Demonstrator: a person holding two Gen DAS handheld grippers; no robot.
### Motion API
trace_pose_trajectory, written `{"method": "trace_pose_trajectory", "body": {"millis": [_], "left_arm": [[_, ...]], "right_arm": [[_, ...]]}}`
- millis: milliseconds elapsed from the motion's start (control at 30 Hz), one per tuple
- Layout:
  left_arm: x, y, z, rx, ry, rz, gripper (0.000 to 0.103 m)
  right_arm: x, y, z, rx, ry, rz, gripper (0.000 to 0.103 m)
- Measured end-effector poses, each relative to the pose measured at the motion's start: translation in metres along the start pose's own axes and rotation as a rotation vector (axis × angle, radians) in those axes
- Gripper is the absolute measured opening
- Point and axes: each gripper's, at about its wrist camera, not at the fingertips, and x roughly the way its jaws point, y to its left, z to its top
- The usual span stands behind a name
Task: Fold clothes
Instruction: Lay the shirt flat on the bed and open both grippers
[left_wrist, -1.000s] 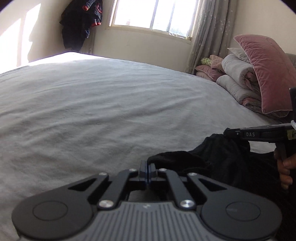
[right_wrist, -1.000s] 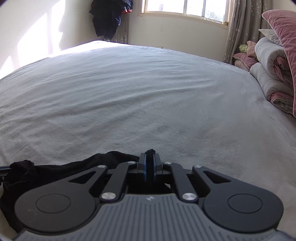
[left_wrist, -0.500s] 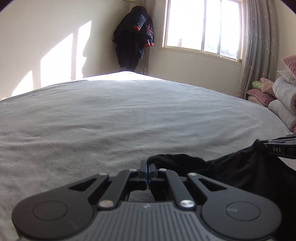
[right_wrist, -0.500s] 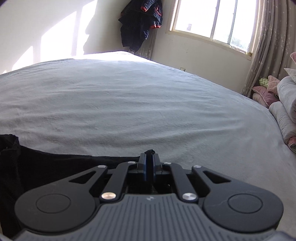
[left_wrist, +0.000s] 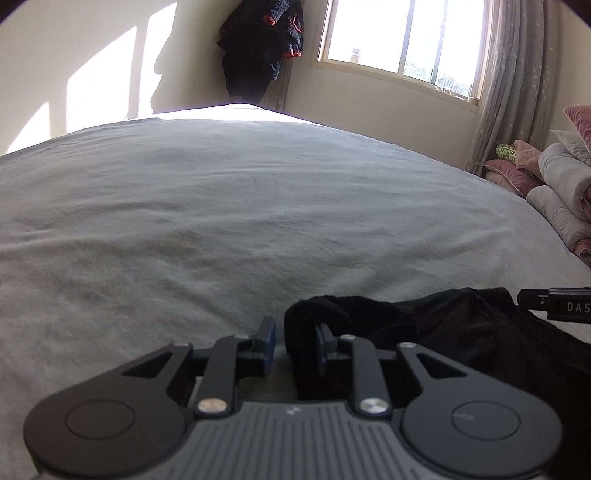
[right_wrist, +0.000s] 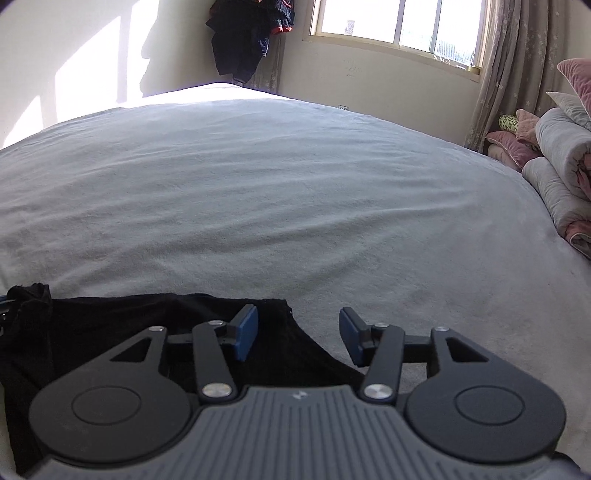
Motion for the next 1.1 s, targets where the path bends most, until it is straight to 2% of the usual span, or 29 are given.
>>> {"method": "trace_pose_trajectory", "body": {"millis": [33,67,167,233,333,433,467,567,667,767,933,1100], "left_arm": [[-0.001,-0.001,0.000,-0.007,0.002,-0.045,0.059],[-0.001,-0.003,-0.001,-0.003,0.004,-0.067,0.069],[-0.003,-0.009,-0.005,0.020,0.004,-0.062,0.074],[-0.005,-0.006,-0.007,-0.008,0.003,-0.083,0.078],[-0.008,0.007,-0.008,-0.082,0.013,-0.160,0.089],[-0.018,0.008,-0.008,-0.068,0.059,-0.184,0.090],[-0.022,0.004,-0.009,-0.025,0.079,-0.175,0.090],[-0.037,-0.015,-0.015,0.128,0.148,-0.111,0.092],[-0.053,-0.026,-0.027,0.189,0.197,-0.071,0.093],[-0.074,-0.034,-0.038,0.209,0.242,-0.069,0.093],[-0.114,-0.043,-0.059,0.207,0.349,-0.130,0.093],[-0.158,-0.045,-0.079,0.176,0.376,-0.162,0.090]], "right_arm": [[-0.010,-0.007,-0.001,0.016,0.009,0.001,0.053],[-0.021,-0.016,-0.003,0.032,0.017,0.001,0.053],[-0.052,-0.044,-0.016,0.073,0.048,0.002,0.055],[-0.075,-0.064,-0.030,0.099,0.068,-0.005,0.056],[-0.106,-0.089,-0.054,0.141,0.101,-0.022,0.058],[-0.137,-0.111,-0.080,0.206,0.137,-0.028,0.058],[-0.147,-0.117,-0.087,0.228,0.145,-0.030,0.058],[-0.180,-0.137,-0.111,0.302,0.158,-0.029,0.058],[-0.207,-0.150,-0.131,0.365,0.163,-0.031,0.058],[-0.232,-0.158,-0.153,0.409,0.165,-0.037,0.058],[-0.265,-0.161,-0.188,0.436,0.165,-0.040,0.058],[-0.289,-0.165,-0.223,0.488,0.169,-0.029,0.058]]}}
